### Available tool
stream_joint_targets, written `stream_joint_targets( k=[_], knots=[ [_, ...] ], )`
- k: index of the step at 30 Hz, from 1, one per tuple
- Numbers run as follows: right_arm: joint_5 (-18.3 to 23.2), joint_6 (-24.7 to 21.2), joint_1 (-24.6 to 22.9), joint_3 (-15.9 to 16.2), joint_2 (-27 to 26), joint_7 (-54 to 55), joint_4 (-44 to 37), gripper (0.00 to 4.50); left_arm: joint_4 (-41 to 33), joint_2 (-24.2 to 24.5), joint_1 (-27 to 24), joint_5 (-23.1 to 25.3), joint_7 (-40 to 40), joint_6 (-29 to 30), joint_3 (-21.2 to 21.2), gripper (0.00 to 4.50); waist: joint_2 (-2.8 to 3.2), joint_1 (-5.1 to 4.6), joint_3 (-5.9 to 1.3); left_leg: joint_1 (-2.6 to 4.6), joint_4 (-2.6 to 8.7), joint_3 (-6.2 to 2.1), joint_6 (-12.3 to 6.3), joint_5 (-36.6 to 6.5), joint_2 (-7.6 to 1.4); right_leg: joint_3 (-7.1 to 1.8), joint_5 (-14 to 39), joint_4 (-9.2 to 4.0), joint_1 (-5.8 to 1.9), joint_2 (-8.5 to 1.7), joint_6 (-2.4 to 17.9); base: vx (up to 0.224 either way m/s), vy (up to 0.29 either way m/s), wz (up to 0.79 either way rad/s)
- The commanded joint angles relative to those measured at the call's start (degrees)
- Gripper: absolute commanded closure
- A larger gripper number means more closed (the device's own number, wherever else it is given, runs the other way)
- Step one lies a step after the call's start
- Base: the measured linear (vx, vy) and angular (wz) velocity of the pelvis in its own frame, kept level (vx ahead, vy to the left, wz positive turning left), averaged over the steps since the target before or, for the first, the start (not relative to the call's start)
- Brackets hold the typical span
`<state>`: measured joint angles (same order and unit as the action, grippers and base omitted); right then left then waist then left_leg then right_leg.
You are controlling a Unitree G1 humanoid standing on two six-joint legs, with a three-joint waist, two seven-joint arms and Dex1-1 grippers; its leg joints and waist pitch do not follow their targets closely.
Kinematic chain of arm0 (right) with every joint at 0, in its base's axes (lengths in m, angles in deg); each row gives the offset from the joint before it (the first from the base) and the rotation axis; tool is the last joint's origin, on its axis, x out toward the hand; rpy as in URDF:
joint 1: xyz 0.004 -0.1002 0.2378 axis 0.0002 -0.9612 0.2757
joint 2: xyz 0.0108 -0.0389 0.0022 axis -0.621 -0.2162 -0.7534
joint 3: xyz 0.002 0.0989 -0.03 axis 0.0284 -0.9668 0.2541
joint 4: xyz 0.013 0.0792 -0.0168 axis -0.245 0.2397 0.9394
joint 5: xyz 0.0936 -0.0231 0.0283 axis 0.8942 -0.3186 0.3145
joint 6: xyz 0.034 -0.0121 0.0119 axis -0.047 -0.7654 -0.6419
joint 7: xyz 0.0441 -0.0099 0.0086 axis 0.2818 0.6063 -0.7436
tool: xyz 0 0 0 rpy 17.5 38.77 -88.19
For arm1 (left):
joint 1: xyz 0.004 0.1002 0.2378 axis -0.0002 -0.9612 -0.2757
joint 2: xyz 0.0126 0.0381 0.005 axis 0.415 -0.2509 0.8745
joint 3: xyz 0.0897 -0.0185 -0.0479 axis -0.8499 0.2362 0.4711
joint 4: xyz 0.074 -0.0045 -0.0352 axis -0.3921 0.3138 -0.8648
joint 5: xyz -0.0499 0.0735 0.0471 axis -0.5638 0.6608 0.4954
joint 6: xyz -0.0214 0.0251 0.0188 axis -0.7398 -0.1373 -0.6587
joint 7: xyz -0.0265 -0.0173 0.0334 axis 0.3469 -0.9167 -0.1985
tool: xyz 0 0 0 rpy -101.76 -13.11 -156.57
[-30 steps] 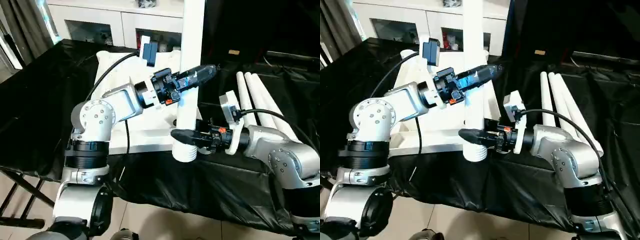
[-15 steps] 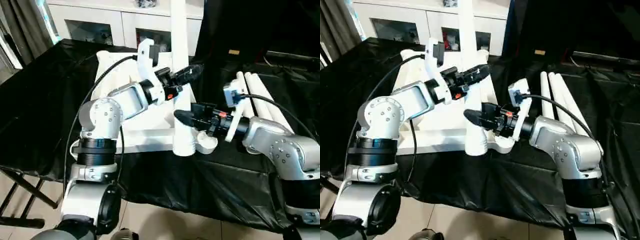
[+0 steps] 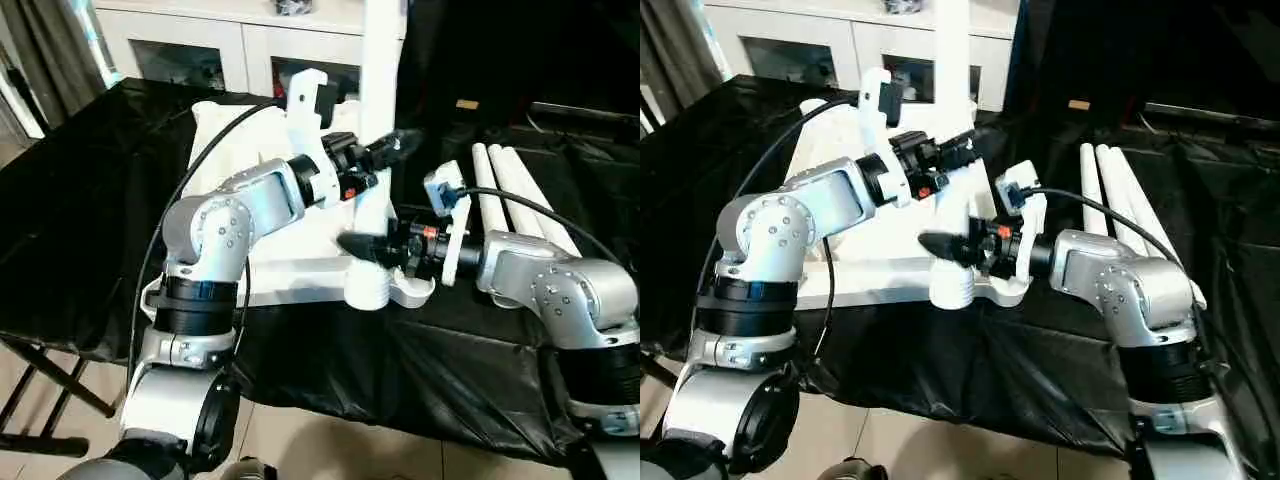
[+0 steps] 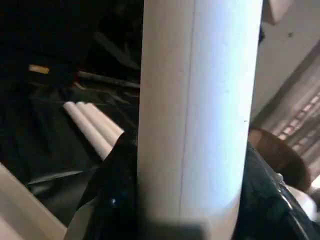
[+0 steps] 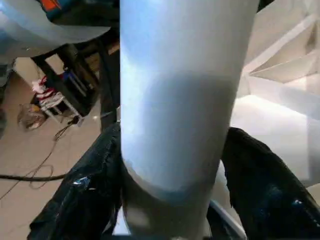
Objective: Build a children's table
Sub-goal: Pick table leg
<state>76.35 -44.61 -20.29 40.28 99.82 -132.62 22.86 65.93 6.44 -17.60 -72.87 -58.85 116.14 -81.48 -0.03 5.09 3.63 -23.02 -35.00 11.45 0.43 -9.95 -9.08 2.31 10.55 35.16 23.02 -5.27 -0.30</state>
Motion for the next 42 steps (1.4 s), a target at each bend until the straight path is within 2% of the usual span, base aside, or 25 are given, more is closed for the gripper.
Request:
stream_joint_targets(
  k=[1,15,16,20,22,24,26,34,35,36,40,41,42],
  knots=[
    [0.84,-0.7,0.77,0.82,1.07,-1.75,0.15,1.47,-1.96,0.02,0.19,-1.55,-1.13,0.45,-0.39,2.65,-0.95,0.01,-4.57,1.71,3.68,-1.58,-1.45,-5.9,-3.49,-1.89,7.0,-3.58,-2.88,-3.08,13.04,0.0,0.0,0.0],
    [1.62,-1.1,0.49,2.05,2.18,-6.09,0.05,1.47,-3.93,1.36,-0.63,-3.05,-5.52,2.46,-2.72,2.65,-0.94,0.0,-4.61,1.69,3.57,-1.55,-1.83,-5.35,-3.45,-1.89,6.4,-3.46,-2.87,-3.02,13.49,0.0,0.0,0.0],
    [1.53,-1.09,0.47,2.17,2.22,-6.22,0.05,1.75,-3.98,1.52,-0.62,-3.06,-5.75,2.57,-2.89,2.65,-0.68,0.0,-4.63,1.76,3.57,-1.56,-1.68,-5.55,-3.46,-1.9,6.36,-3.51,-2.82,-3.02,13.52,0.0,0.0,0.0],
    [1.2,-1.13,0.2,2.71,2.51,-6.72,-0.19,1.85,-3.96,1.7,-0.5,-2.95,-6.29,2.84,-3.09,2.65,-0.63,0.01,-4.66,1.79,3.59,-1.61,-1.37,-5.73,-3.47,-1.86,5.79,-3.41,-2.88,-3.0,13.79,0.0,0.0,0.0],
    [1.08,-1.08,0.07,2.75,2.52,-6.83,-0.18,2.2,-3.81,1.83,-0.39,-2.89,-6.6,2.88,-3.21,2.65,-0.65,0.04,-4.69,1.72,3.55,-1.6,-1.4,-5.58,-3.42,-1.86,5.36,-3.37,-2.97,-3.02,13.89,0.0,0.0,0.0],
    [0.99,-1.03,0.01,2.83,2.59,-6.94,-0.11,2.26,-3.66,1.93,-0.32,-2.8,-6.78,2.79,-3.38,2.65,-0.61,0.03,-4.69,1.74,3.57,-1.62,-1.4,-5.74,-3.43,-1.85,5.58,-3.39,-2.96,-3.0,13.88,0.0,0.0,0.0],
    [1.03,-1.05,-0.24,3.02,2.7,-7.03,-0.35,2.54,-3.58,2.0,-0.27,-2.97,-6.92,2.86,-3.4,2.65,-0.52,0.06,-4.69,1.74,3.56,-1.64,-1.32,-5.62,-3.45,-1.85,5.24,-3.34,-2.97,-3.03,14.01,0.0,0.0,0.0],
    [0.76,-1.0,-0.98,3.17,2.73,-7.15,-0.82,2.61,-3.04,2.04,0.06,-2.11,-5.42,3.12,-3.14,2.65,-0.49,-0.01,-4.72,1.77,3.54,-1.64,-1.16,-6.04,-3.45,-1.86,5.03,-3.33,-3.0,-3.0,14.26,0.0,0.0,0.0],
    [0.74,-0.99,-0.99,3.13,2.73,-7.15,-0.87,2.61,-2.73,1.71,0.16,-2.43,-5.5,2.93,-2.76,2.3,-0.25,0.02,-4.71,1.76,3.56,-1.69,-1.09,-6.05,-3.47,-1.86,4.98,-3.28,-2.99,-3.0,14.27,0.0,0.0,0.0],
    [0.73,-0.94,-1.04,2.98,2.7,-7.06,-0.96,2.61,-2.48,1.38,0.32,-2.88,-5.75,2.54,-2.26,2.09,-0.29,-0.07,-4.67,1.77,3.57,-1.67,-0.98,-6.41,-3.44,-1.84,5.22,-3.4,-2.96,-2.92,14.18,0.0,0.0,0.0],
    [0.61,-0.55,-1.2,2.46,2.68,-6.72,-0.85,2.61,-2.45,-0.25,1.35,-5.48,-6.02,1.03,0.47,1.75,-0.21,-0.07,-4.72,1.73,3.54,-1.67,-0.77,-6.66,-3.42,-1.83,4.63,-3.43,-3.08,-2.96,14.67,0.0,0.0,0.0],
    [0.2,0.17,-1.26,1.88,2.55,-6.08,-0.63,2.61,-2.03,-1.85,2.49,-6.42,-4.9,-1.42,2.74,1.61,0.49,-0.03,-4.73,1.77,3.52,-1.78,-0.7,-6.93,-3.4,-1.82,4.41,-3.42,-3.04,-2.97,14.72,0.0,0.0,0.0],
    [0.2,0.17,-1.26,1.88,2.55,-6.08,-0.63,2.61,-2.03,-1.85,2.49,-6.42,-4.9,-1.42,2.74,1.54,0.18,-0.18,-4.69,1.71,3.52,-1.69,-0.68,-7.25,-3.38,-1.83,4.26,-3.58,-3.07,-2.89,14.73,0.0,0.0,0.0]
  ],
)
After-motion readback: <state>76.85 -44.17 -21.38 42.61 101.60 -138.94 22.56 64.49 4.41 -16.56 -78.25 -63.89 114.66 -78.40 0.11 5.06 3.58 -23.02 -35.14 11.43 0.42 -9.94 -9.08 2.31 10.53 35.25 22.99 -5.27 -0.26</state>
